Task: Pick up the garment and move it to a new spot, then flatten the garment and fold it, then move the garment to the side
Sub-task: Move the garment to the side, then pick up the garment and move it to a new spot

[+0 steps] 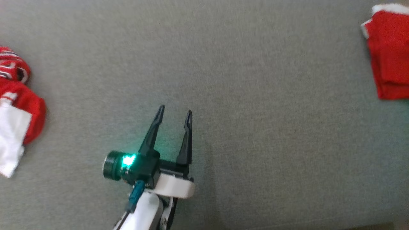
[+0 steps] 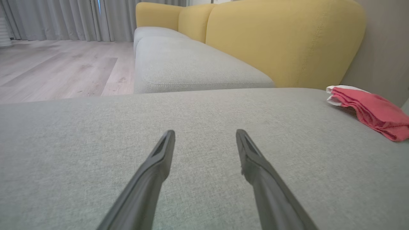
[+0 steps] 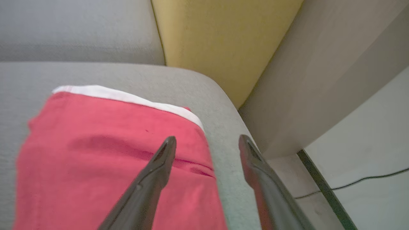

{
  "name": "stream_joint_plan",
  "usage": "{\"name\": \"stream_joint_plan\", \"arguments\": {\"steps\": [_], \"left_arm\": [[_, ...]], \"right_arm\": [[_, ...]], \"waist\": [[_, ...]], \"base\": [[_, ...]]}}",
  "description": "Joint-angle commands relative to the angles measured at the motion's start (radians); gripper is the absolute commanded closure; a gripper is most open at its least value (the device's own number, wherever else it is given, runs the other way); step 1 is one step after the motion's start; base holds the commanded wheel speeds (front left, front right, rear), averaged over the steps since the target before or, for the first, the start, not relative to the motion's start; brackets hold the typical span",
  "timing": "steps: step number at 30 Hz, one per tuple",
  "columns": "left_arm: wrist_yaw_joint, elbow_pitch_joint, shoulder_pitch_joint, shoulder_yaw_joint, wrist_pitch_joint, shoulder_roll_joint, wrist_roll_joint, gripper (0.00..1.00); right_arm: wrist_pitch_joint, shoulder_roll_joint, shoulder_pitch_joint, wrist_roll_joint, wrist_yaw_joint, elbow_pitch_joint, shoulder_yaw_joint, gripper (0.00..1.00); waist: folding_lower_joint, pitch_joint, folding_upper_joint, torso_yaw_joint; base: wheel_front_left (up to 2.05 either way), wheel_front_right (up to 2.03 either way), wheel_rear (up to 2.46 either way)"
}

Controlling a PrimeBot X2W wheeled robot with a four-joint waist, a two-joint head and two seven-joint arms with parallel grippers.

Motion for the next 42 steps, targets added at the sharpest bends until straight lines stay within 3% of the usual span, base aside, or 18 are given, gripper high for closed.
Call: {"name": "stream_joint_plan", "arguments": {"steps": [1,6,7,12,21,24,28,42], "left_arm": [[-0.003,-0.021,0.021,0.021,-0.009,-0.001,-0.005,0.0],[0.004,-0.005,0.085,0.027,-0.009,-0.001,-0.026,0.0],[0.006,0.0,0.11,0.036,-0.009,-0.001,-0.031,0.0],[0.009,0.006,0.16,0.065,-0.009,-0.001,-0.042,0.0],[0.003,-0.107,0.226,0.148,-0.009,-0.001,-0.006,0.0],[0.0,-0.14,0.268,0.168,-0.009,-0.001,0.033,0.0],[-0.008,-0.137,0.328,0.186,-0.009,-0.001,0.05,0.0],[-0.048,-0.098,0.353,0.223,-0.009,-0.001,0.081,0.0]], "right_arm": [[-0.019,0.006,0.002,-0.008,-0.001,-0.014,0.009,0.0],[-0.068,0.162,0.075,-0.021,-0.001,-0.034,0.037,0.0],[-0.082,0.22,0.126,-0.01,-0.001,-0.061,0.053,0.0],[-0.106,0.346,0.289,0.028,-0.001,-0.186,0.057,0.0],[-0.109,0.526,0.712,-0.097,-0.001,-0.76,-0.09,0.0],[-0.109,0.556,0.837,-0.151,-0.001,-0.878,-0.111,0.0],[-0.109,0.573,0.951,-0.17,-0.001,-0.904,-0.104,0.0],[-0.109,0.581,0.972,-0.184,-0.001,-0.9,-0.104,0.0]], "waist": [[0.0001,-0.074,0.0,0.025],[0.0001,-0.227,0.0,0.064],[0.0001,-0.282,0.0,0.083],[0.0001,-0.391,0.0,0.13],[0.0001,-0.454,0.0,0.167],[0.0001,-0.463,0.0,0.17],[0.0001,-0.474,0.0,0.17],[0.0001,-0.489,0.0,0.159]], "base": [[0.0,0.0,0.0],[0.0,0.0,0.0],[0.0,0.0,0.0],[0.0,0.0,0.0],[0.0,0.0,0.0],[0.0,0.0,0.0],[0.0,0.0,0.0],[0.0,0.0,0.0]]}}
